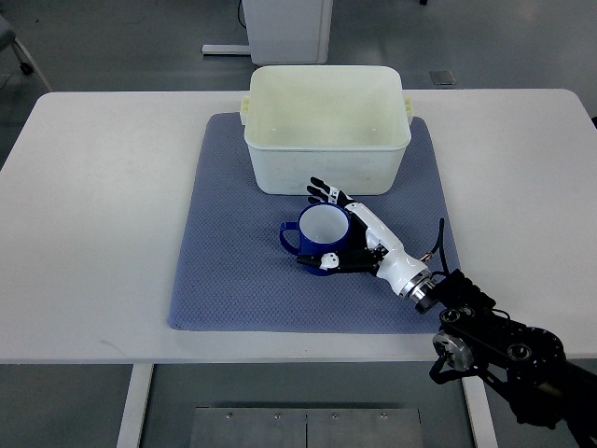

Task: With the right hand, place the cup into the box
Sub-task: 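Close the right hand's fingers to grip the blue mug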

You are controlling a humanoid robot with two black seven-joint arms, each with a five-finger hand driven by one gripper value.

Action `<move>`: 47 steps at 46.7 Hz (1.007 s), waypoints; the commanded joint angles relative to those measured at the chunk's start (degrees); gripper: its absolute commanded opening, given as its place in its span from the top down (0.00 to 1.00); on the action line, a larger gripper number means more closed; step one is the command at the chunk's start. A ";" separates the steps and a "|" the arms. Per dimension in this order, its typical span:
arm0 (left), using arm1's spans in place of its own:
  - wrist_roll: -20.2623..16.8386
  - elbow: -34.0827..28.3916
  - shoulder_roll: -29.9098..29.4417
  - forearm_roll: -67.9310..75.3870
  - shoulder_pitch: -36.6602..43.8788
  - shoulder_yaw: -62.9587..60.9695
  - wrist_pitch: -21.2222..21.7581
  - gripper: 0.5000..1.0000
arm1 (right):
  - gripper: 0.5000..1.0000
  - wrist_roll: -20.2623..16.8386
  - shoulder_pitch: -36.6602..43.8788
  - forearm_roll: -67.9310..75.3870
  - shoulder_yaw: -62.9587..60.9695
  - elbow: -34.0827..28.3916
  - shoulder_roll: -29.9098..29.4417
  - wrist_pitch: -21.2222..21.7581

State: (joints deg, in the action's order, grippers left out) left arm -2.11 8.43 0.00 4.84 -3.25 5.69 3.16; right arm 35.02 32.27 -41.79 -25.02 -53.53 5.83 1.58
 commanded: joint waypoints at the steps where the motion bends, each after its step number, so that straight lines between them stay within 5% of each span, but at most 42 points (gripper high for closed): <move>1: 0.00 0.01 0.00 -0.01 0.00 -0.15 0.01 0.00 | 0.00 -0.02 -0.01 0.04 0.14 0.53 -0.91 -0.17; 9: 0.00 0.01 0.00 -0.01 0.00 0.03 0.01 0.00 | 0.03 -0.02 0.16 0.21 0.14 1.93 -1.70 -0.26; 15: 0.00 0.01 0.00 -0.01 0.00 0.03 0.01 0.00 | 0.21 -0.02 0.34 0.30 0.05 3.51 -2.40 -0.35; 19: 0.00 0.01 0.00 -0.01 0.00 0.03 0.01 0.00 | 0.48 -0.02 0.34 0.48 0.05 4.22 -2.58 -0.52; 23: 0.00 0.01 0.00 -0.01 0.00 0.03 0.01 0.00 | 0.95 -0.02 0.34 0.65 0.05 4.31 -2.58 -0.52; 24: 0.00 -0.08 0.00 -0.01 0.00 0.03 0.01 0.00 | 1.00 -0.02 0.34 0.65 0.05 4.31 -2.67 -0.44; 47: 0.00 0.01 0.00 -0.01 0.00 0.03 0.01 0.00 | 1.00 -0.02 2.27 1.45 -0.30 0.62 0.14 -1.84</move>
State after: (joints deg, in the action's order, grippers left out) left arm -2.12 8.43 0.00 4.84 -3.25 5.63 3.17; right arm 35.00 33.89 -40.35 -25.32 -51.36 4.01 -0.26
